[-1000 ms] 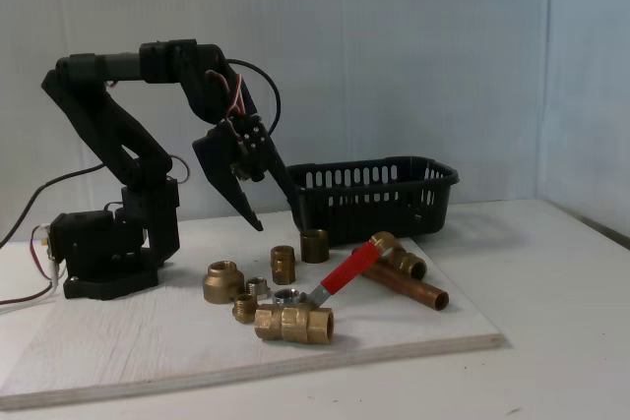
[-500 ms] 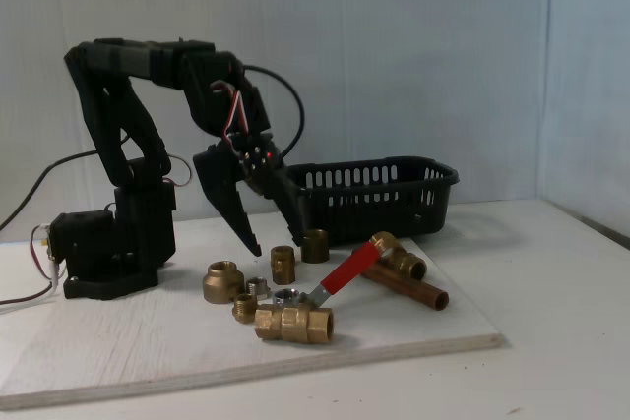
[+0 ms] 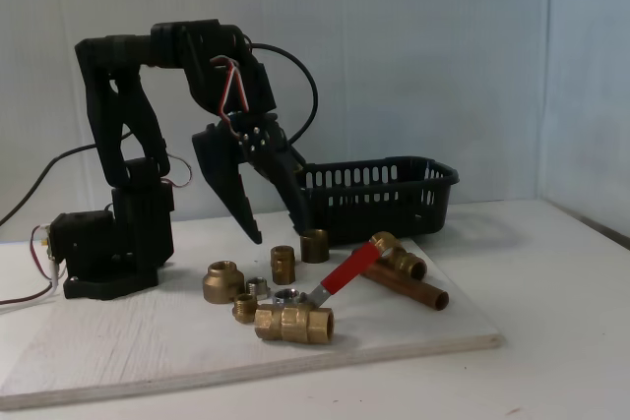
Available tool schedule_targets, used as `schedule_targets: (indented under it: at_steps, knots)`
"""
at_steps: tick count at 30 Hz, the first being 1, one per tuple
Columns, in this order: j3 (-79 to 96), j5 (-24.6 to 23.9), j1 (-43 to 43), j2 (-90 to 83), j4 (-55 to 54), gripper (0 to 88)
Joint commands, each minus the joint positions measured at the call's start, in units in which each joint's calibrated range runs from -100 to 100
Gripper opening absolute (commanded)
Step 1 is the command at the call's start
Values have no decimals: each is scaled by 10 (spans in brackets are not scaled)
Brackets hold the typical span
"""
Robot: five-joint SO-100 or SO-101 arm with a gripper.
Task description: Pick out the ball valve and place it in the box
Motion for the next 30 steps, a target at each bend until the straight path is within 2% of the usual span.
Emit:
schedule_targets:
  at_steps: [1,12,23,30]
  knots:
    - [22,-3,7,-1,-34,176]
    - [41,-21,19,17,-58,176]
    - [9,-73,41,96,-58,175]
    - [12,-79,42,97,-59,173]
